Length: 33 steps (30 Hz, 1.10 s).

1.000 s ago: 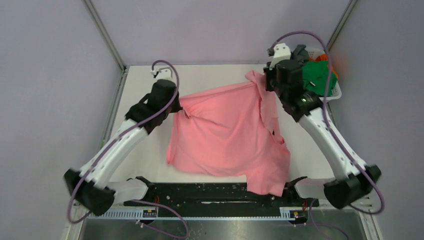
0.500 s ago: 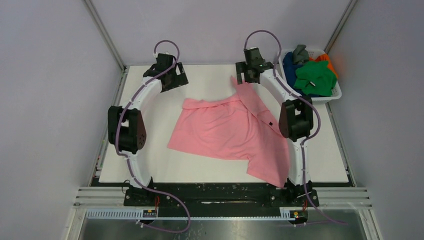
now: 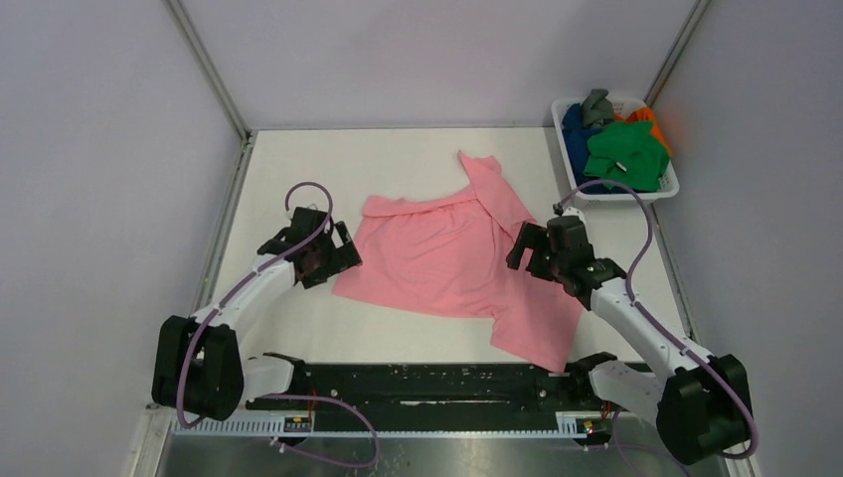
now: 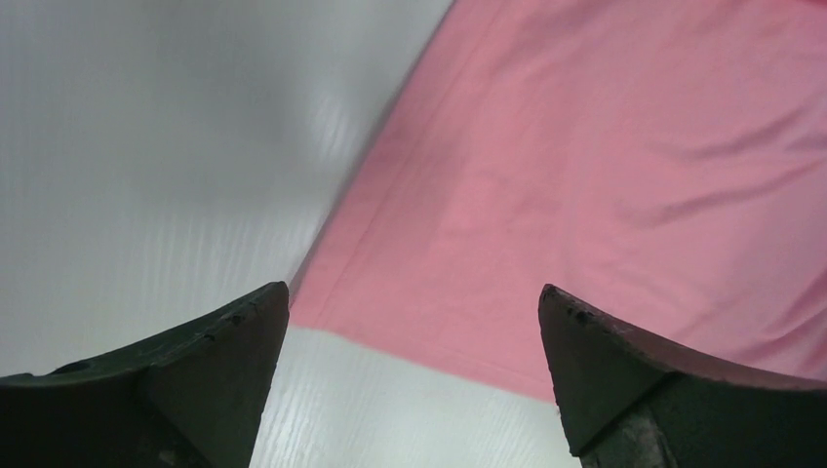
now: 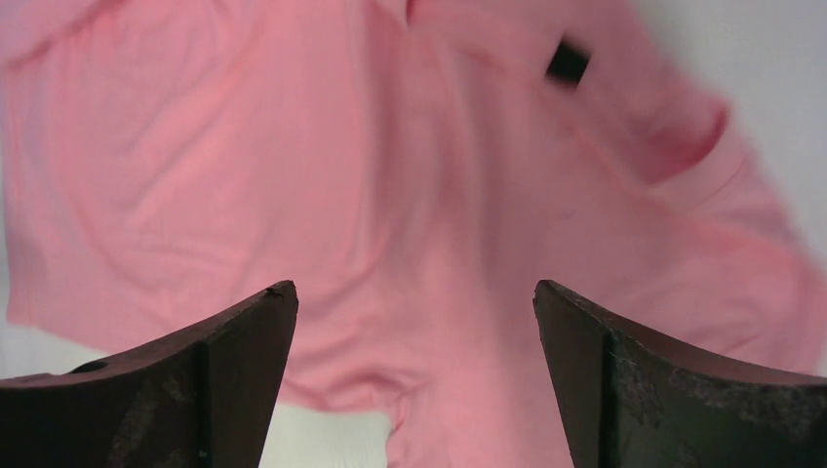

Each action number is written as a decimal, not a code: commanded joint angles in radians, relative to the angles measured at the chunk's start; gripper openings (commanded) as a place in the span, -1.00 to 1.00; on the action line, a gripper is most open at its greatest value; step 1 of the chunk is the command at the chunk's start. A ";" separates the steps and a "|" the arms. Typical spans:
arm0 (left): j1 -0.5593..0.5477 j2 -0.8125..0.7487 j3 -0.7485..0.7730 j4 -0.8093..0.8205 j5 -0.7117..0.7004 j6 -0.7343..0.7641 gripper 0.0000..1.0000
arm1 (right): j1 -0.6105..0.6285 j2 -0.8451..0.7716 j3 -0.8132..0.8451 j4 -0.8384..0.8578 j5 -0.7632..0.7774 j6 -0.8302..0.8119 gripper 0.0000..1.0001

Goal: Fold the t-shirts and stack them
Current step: Flatten out the tshirt

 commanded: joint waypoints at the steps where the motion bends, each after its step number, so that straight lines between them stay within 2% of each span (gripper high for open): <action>1: -0.014 -0.111 -0.109 0.140 0.077 -0.053 0.98 | 0.001 -0.028 -0.171 0.167 -0.227 0.193 0.99; 6: -0.108 -0.065 -0.116 0.256 0.126 -0.097 0.98 | 0.001 0.067 -0.221 0.160 -0.239 0.224 0.99; 11: -0.106 0.065 -0.058 0.311 0.095 -0.085 0.98 | 0.003 0.210 -0.209 0.246 -0.262 0.252 0.99; 16: -0.075 0.200 -0.024 0.366 0.120 -0.095 0.98 | 0.003 0.389 -0.069 0.215 -0.232 0.209 0.99; 24: 0.014 0.349 0.105 0.308 0.050 -0.076 0.98 | 0.001 0.635 0.233 0.128 -0.168 0.145 0.99; 26: 0.014 0.332 0.144 0.269 0.035 -0.069 0.98 | 0.001 0.639 0.292 0.074 -0.128 0.130 0.99; 29: 0.015 0.228 0.129 0.252 0.018 -0.067 0.98 | 0.002 0.553 0.283 0.062 -0.084 0.133 0.99; 33: 0.015 0.038 0.065 0.130 -0.146 -0.091 0.98 | 0.001 0.352 0.189 0.033 0.016 0.133 0.99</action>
